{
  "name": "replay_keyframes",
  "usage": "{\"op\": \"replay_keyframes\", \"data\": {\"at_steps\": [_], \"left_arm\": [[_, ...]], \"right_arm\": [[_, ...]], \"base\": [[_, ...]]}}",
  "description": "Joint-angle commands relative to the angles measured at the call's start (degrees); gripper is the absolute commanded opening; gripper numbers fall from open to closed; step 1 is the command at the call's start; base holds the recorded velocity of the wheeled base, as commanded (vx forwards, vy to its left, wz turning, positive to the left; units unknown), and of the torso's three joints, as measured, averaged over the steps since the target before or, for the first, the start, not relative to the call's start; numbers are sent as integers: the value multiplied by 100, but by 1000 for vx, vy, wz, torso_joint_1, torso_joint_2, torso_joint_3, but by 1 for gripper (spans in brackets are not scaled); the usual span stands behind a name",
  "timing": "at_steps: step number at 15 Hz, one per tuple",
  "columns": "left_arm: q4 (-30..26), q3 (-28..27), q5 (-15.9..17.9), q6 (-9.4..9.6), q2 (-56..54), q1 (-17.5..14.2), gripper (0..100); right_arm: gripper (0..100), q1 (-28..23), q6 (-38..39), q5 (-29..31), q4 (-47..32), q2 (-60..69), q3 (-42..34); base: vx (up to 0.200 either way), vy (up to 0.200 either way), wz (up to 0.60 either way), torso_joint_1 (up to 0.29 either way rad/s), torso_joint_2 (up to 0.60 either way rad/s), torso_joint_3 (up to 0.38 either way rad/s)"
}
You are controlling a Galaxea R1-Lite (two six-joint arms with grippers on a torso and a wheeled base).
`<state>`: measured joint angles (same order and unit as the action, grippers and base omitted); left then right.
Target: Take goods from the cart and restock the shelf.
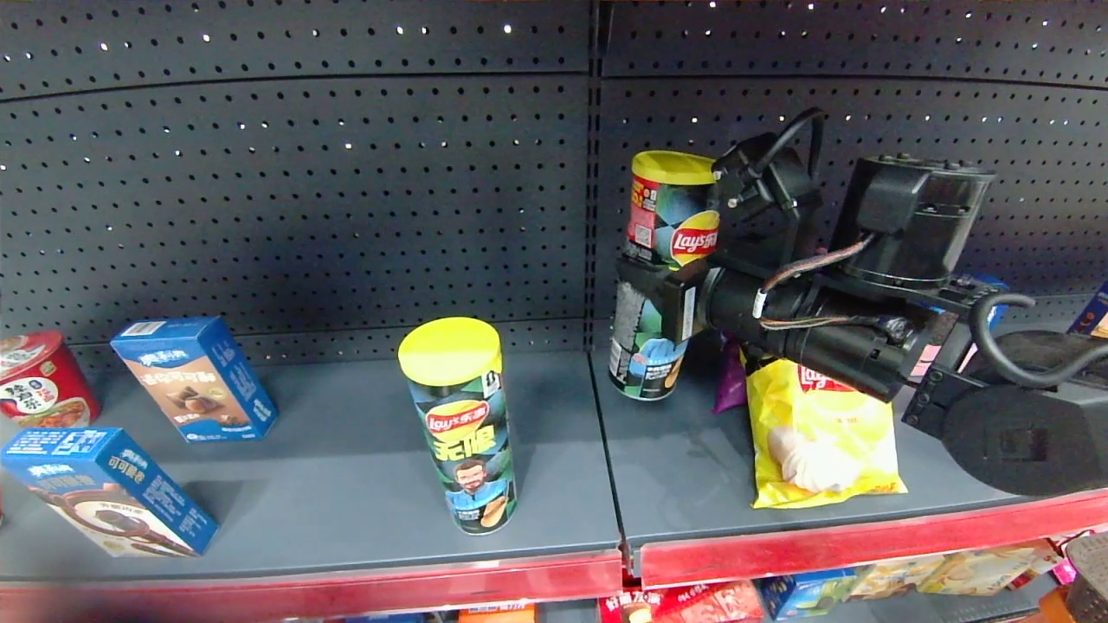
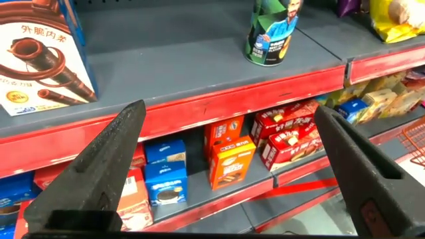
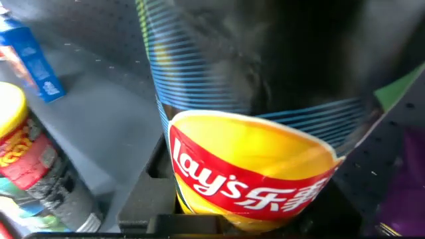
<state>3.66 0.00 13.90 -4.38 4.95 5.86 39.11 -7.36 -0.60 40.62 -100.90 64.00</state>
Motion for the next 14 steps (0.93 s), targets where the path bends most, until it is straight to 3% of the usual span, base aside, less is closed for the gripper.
{"op": "replay_keyframes", "data": {"at_steps": [1,4,5,6,7,8,9,10,12,14], "left_arm": [[3,0,8,-2,24,2,100],[3,0,69,-11,32,11,100],[3,0,60,-116,24,11,100],[21,0,8,-336,32,11,100],[21,0,-19,-380,24,2,100],[21,0,-766,-204,24,2,100],[-5,0,-1548,121,24,2,100],[-5,0,-1812,200,24,2,100],[-199,0,-2031,394,15,2,100],[-313,0,-1856,499,24,2,100]], "right_arm": [[0,-8,16,-46,16,27,-37],[0,0,209,-37,34,246,-336],[0,9,191,-46,34,361,-520],[0,18,183,-46,-1,431,-643],[0,27,183,-55,-10,449,-687],[0,44,156,-37,-1,466,-916],[0,79,156,-11,7,484,-951],[0,106,156,-2,7,492,-933],[0,115,156,16,7,510,-924],[0,97,156,16,16,563,-951]], "base": [[0,0,0,0,0,0],[0,0,0,0,0,0],[0,0,0,0,0,0],[0,0,0,0,0,0],[0,0,0,0,0,0],[0,0,0,0,0,0],[0,0,0,0,0,0],[0,0,0,0,0,0],[0,0,0,0,0,0],[0,0,0,0,0,0]]}}
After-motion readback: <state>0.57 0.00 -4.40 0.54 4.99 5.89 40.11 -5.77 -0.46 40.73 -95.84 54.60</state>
